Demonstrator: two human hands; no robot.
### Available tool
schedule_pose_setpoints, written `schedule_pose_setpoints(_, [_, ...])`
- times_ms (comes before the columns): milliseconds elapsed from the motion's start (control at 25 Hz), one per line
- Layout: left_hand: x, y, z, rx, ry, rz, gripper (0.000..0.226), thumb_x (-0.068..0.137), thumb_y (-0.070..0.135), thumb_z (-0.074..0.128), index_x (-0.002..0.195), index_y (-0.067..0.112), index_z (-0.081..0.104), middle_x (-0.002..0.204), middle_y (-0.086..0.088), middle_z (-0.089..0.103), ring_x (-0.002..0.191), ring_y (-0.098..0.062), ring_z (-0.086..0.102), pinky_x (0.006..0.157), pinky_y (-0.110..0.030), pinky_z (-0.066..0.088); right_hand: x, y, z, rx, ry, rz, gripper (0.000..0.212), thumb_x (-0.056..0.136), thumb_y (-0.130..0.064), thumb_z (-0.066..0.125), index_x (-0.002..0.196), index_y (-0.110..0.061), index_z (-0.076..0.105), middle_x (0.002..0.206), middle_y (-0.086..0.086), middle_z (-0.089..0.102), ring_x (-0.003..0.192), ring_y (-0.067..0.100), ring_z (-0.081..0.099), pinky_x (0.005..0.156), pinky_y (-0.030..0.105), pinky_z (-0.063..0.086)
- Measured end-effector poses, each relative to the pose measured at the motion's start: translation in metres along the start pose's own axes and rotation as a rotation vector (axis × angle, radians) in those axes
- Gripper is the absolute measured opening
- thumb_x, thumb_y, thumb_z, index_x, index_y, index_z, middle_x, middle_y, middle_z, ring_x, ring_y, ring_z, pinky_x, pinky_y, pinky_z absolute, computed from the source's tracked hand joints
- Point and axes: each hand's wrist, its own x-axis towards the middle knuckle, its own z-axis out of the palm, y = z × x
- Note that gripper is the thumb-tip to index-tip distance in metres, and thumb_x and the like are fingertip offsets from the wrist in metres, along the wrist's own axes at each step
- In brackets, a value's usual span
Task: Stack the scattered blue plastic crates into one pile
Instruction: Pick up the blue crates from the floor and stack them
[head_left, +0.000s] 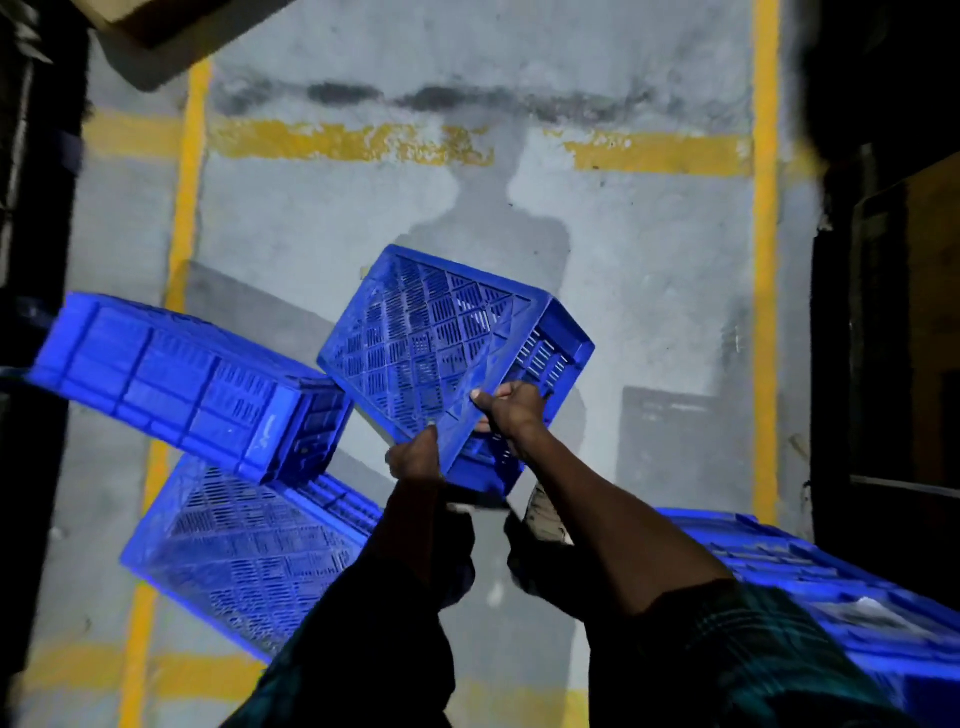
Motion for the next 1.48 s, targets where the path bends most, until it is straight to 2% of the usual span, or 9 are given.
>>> schedule_pose_setpoints(240, [-0.023, 0.027, -0.028, -0.11, 0.089, 0.201, 0.083, 0.079, 0.05, 0.076, 0.146, 0.019, 0.038, 0.149, -0.022, 0.04, 0.138, -0.034, 0.042, 0.111, -0.04, 0.042, -0.032, -0.018, 0.036, -0.021, -0.184, -0.11, 0.008, 0.093, -0.001, 0.059, 0.098, -0.003, 0.055, 0.083, 0.012, 0.064, 0.063, 0.02, 0.066, 0.057, 0.026, 0.061])
schedule_pose_setpoints(360, [-0.014, 0.028, -0.043, -0.13, 0.076, 0.391, 0.075, 0.079, 0.044, 0.078, 0.141, 0.015, 0.045, 0.144, -0.016, 0.048, 0.134, -0.029, 0.049, 0.111, -0.041, 0.044, -0.031, -0.023, 0.03, -0.033, -0.451, -0.151, 0.028, 0.099, -0.003, 0.049, 0.125, -0.006, 0.058, 0.109, 0.003, 0.068, 0.073, 0.014, 0.07, 0.066, 0.026, 0.06])
schedule_pose_setpoints(600, [0.004, 0.029, -0.057, -0.184, 0.144, 0.5, 0.063, 0.081, 0.032, 0.08, 0.133, 0.006, 0.054, 0.137, -0.012, 0.057, 0.129, -0.025, 0.054, 0.109, -0.046, 0.045, -0.016, 0.0, -0.007, -1.01, -0.036, -0.662, 0.031, 0.085, -0.003, 0.052, 0.111, -0.011, 0.067, 0.106, 0.006, 0.072, 0.104, 0.025, 0.064, 0.089, 0.035, 0.049])
schedule_pose_setpoints(720, [0.007, 0.026, -0.056, -0.223, 0.15, 0.521, 0.061, 0.08, 0.024, 0.081, 0.13, 0.002, 0.055, 0.132, -0.014, 0.059, 0.126, -0.029, 0.056, 0.106, -0.049, 0.047, -0.005, 0.011, -0.01, -1.483, -0.126, -0.798, 0.05, 0.078, -0.017, 0.064, 0.127, -0.014, 0.053, 0.126, 0.004, 0.058, 0.133, 0.031, 0.042, 0.105, 0.04, 0.034])
schedule_pose_setpoints(880, [0.004, 0.028, -0.058, -0.228, 0.182, 0.55, 0.046, 0.078, 0.026, 0.083, 0.113, 0.005, 0.063, 0.105, -0.001, 0.062, 0.106, -0.02, 0.059, 0.095, -0.041, 0.052, 0.002, 0.003, -0.012, -1.899, -0.382, -0.895, 0.078, 0.082, -0.072, 0.045, 0.131, -0.01, 0.041, 0.121, 0.004, 0.051, 0.118, 0.026, 0.048, 0.109, 0.044, 0.026])
schedule_pose_setpoints(1000, [-0.005, 0.051, -0.064, -0.255, 0.136, 0.485, 0.038, 0.07, 0.019, 0.086, 0.101, 0.017, 0.064, 0.102, 0.003, 0.063, 0.097, -0.018, 0.06, 0.088, -0.039, 0.055, -0.013, -0.004, -0.011, -1.826, -0.27, -1.061, 0.031, 0.09, -0.023, 0.051, 0.118, -0.013, 0.045, 0.108, 0.006, 0.058, 0.107, 0.029, 0.052, 0.105, 0.04, 0.028])
schedule_pose_setpoints(1080, [-0.016, 0.079, -0.067, -0.191, 0.145, 0.437, 0.037, 0.065, 0.017, 0.083, 0.098, 0.02, 0.066, 0.108, -0.006, 0.069, 0.092, -0.02, 0.064, 0.083, -0.039, 0.059, -0.032, -0.011, -0.014, -1.732, -0.203, -1.103, 0.023, 0.086, -0.007, 0.049, 0.108, -0.014, 0.05, 0.098, 0.007, 0.061, 0.1, 0.031, 0.054, 0.098, 0.038, 0.034])
schedule_pose_setpoints(1360, [-0.133, 0.156, -0.059, 0.361, 0.012, 0.433, 0.054, 0.053, 0.049, 0.074, 0.103, 0.031, 0.071, 0.117, -0.008, 0.068, 0.108, -0.03, 0.064, 0.096, -0.042, 0.055, -0.131, -0.038, -0.075, -1.495, -0.231, -1.113, 0.03, 0.079, -0.023, 0.064, 0.106, -0.012, 0.059, 0.094, 0.009, 0.067, 0.085, 0.032, 0.058, 0.074, 0.038, 0.044])
schedule_pose_setpoints(1480, [-0.186, 0.174, -0.049, 0.477, -0.026, 0.545, 0.056, 0.055, 0.054, 0.073, 0.106, 0.032, 0.069, 0.117, -0.007, 0.068, 0.107, -0.03, 0.064, 0.091, -0.036, 0.053, -0.171, -0.052, -0.103, -1.295, -0.176, -1.117, 0.036, 0.068, -0.013, 0.073, 0.101, -0.007, 0.06, 0.089, 0.009, 0.066, 0.08, 0.032, 0.06, 0.071, 0.035, 0.045])
